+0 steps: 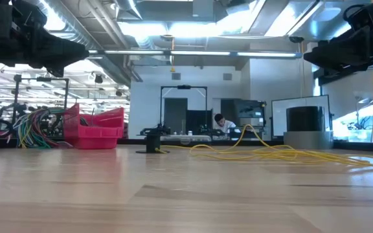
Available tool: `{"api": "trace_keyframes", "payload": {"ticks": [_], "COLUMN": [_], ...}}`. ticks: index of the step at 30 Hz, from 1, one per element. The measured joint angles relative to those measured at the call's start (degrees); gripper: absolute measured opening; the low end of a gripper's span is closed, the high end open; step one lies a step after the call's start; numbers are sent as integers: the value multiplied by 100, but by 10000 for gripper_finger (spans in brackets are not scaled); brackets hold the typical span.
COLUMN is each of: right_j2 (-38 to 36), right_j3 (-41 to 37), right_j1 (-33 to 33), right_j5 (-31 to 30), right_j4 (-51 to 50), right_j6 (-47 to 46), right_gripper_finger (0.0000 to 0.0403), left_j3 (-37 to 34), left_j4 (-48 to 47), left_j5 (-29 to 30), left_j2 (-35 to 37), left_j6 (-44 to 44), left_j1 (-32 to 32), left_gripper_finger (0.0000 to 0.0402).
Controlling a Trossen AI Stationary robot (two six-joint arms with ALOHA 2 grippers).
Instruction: Coil cords
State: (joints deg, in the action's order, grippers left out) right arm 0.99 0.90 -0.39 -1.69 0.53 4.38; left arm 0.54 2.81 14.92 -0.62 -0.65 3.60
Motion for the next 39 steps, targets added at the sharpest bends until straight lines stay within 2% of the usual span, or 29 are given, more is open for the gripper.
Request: {"api": "trace_keyframes", "payload": {"ticks": [35,39], "right_j2": [0,0], "right_j3": [1,1], "right_j1": [0,0], "right_j5": [0,0], "right_j4": [-1,-1], "right_j6": [0,0], "right_gripper_finger": [149,149], "left_j3": [-2,-2], "left_j4": [-1,0], "left_j5": [2,4], "left_j2": [0,0], "left_j6": [4,595], "left_j1": [1,-1], "left_gripper_finger": [100,100]}}
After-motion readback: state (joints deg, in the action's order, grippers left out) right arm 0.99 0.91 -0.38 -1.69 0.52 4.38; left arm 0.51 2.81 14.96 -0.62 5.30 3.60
